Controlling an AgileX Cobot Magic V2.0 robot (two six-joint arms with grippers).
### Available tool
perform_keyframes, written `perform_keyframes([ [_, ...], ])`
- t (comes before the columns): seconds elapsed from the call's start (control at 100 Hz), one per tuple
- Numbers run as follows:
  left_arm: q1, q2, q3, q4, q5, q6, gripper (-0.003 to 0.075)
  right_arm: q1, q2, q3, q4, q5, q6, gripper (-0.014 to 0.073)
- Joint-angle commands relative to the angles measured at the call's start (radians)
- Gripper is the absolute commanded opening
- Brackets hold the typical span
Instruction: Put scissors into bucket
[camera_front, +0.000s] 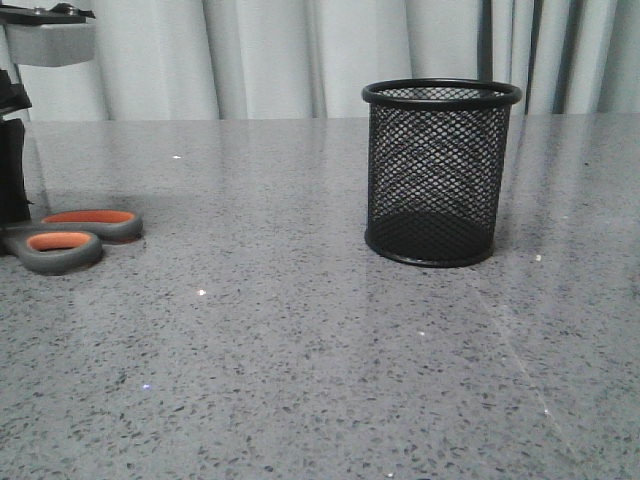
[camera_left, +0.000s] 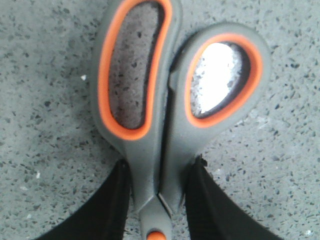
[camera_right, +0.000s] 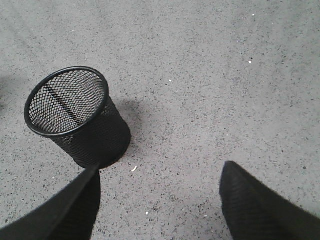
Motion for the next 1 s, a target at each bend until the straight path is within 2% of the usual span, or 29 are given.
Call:
perform_keyframes([
  [0.0,-0.006,-0.025,-0.018,-0.033,0.072,-0.001,0.0008,0.001,0.007,-0.036,0.007,-0.058,-0.008,0.0456],
  [0.33,-0.006,-0.069,-0.039,-0.033,0.072,-0.001,0.0008,0.001,0.007,-0.036,0.007,-0.058,-0.008,0.0456],
  [0.83,-0.006,-0.177,-0.133,-0.033,0.071,-0.073,0.0008,0.001,0.007,-0.036,0.013,-0.06,-0.008,0.0456],
  [0.99,-0.006,-0.219,-0.17,-0.049,0.071,-0.099,0.0008,0.001,0.007,-0.036,0.062,-0.069,-0.008,0.0456],
])
